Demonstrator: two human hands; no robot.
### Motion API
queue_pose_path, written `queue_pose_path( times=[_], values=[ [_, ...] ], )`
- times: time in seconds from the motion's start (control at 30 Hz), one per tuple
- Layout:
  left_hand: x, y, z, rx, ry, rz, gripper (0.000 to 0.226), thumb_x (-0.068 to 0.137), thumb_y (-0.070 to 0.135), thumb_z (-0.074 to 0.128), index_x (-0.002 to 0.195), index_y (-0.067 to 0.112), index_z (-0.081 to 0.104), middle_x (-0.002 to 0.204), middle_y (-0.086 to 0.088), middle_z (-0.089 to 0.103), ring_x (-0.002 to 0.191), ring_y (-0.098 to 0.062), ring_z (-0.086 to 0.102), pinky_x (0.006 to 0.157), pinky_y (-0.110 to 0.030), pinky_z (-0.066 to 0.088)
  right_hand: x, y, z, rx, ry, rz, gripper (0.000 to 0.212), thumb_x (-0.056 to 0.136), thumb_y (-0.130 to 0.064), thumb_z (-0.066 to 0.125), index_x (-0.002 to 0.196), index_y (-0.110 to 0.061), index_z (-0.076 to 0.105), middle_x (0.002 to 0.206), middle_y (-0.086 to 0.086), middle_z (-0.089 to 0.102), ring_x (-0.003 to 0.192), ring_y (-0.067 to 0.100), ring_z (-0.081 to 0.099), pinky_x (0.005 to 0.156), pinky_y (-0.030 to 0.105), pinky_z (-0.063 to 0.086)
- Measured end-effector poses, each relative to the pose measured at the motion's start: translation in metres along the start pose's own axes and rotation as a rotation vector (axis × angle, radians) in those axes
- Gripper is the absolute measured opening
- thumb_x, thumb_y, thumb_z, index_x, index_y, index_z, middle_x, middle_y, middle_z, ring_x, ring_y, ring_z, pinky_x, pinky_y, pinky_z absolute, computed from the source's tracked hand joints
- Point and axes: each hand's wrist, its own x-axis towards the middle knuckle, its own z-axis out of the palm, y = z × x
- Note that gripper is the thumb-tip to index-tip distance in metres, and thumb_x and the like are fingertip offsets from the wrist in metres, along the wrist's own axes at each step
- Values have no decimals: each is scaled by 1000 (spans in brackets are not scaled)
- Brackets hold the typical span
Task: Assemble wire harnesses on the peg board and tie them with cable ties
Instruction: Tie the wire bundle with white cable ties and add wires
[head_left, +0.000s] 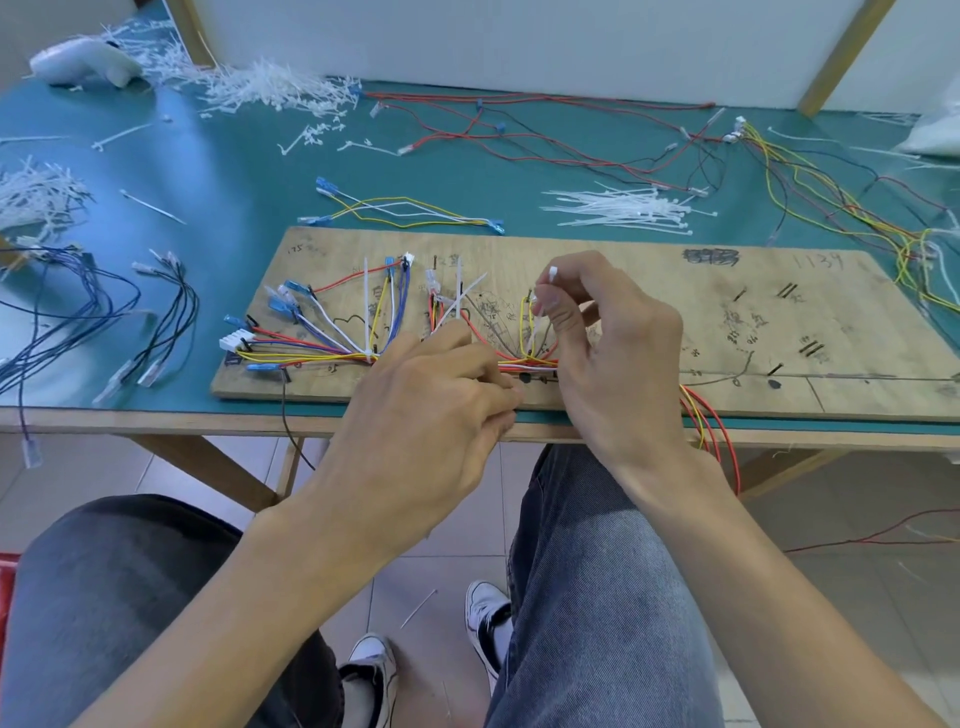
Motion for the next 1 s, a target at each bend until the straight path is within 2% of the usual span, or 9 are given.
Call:
queue_pose_path(
  times=[0.2,0.3,0.43,0.53,0.63,0.8,1.0],
  values=[
    [-1,0,0,-53,14,-31,5,88,17,82,93,16,84,91,7,68,92,-22,59,75,-47,50,-7,3,4,-47,-43,17,8,105,-19,64,106,-14,70,85,2,67,79,21,62,70,42,51],
    [-3,0,0,-111,31,-94,6,85,16,86,89,14,82,91,7,70,92,-22,61,78,-46,52,-11,2,4,-57,-66,23,7,102,-17,67,104,-13,72,85,-1,66,78,18,61,71,40,52],
    [-3,1,-4,-150,24,-152,15,84,19,86,87,17,71,89,9,65,90,-18,56,79,-42,50,-12,-2,2,-60,-56,23,4,94,-10,76,98,-10,76,90,-11,63,78,17,60,74,33,50],
    [0,-3,-6,-154,-23,-123,19,84,18,83,100,19,72,95,10,66,95,-17,57,83,-41,50,-11,-2,-1,-35,-79,44,5,90,-9,79,93,-11,78,88,-15,63,80,20,62,76,34,50],
    [3,-12,-10,-185,-99,-82,30,82,21,87,110,21,76,103,11,69,100,-14,56,87,-38,51,-11,-1,-3,41,-113,145,10,89,-10,80,93,-19,79,89,-15,70,77,10,64,75,30,53],
    [8,-19,-12,-207,-142,-1,26,83,19,88,107,20,79,105,10,72,100,-18,61,86,-41,53,-8,3,-4,102,-178,238,16,91,-14,79,102,-25,80,87,-10,74,78,4,67,75,15,50],
    [14,-28,-10,-243,-157,86,25,83,16,89,107,15,83,107,9,75,99,-15,62,85,-38,54,-6,0,-6,92,-199,276,9,93,-19,79,98,-25,82,87,-12,77,81,7,70,79,25,55]
  ],
)
